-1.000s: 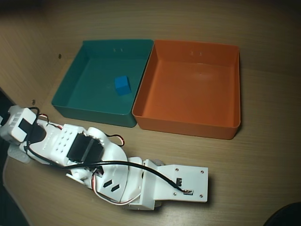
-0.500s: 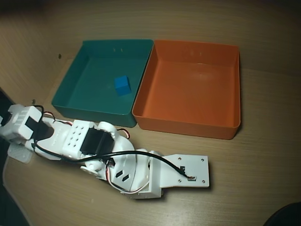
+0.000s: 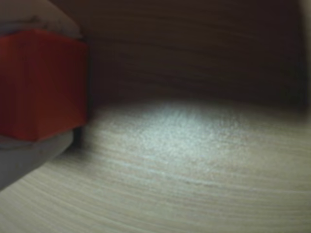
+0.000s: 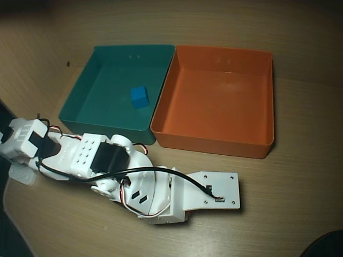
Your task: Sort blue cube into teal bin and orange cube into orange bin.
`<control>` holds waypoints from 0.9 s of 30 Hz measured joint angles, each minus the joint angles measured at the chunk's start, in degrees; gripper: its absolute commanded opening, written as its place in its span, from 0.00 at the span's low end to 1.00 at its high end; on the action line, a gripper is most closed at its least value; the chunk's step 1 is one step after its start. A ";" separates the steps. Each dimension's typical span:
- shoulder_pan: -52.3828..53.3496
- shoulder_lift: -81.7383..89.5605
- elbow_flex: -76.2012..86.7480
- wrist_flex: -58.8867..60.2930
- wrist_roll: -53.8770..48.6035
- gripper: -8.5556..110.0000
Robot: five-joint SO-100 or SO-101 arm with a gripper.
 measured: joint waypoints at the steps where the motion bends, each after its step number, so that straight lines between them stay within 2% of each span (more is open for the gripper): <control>1: 0.00 0.00 0.00 0.00 0.09 0.02; 3: 0.09 0.00 0.00 0.00 0.18 0.04; 12: 0.09 2.20 0.26 0.00 0.18 0.02; 22: -0.35 23.99 0.18 0.00 0.18 0.02; 27: -3.96 28.48 0.18 0.00 0.18 0.02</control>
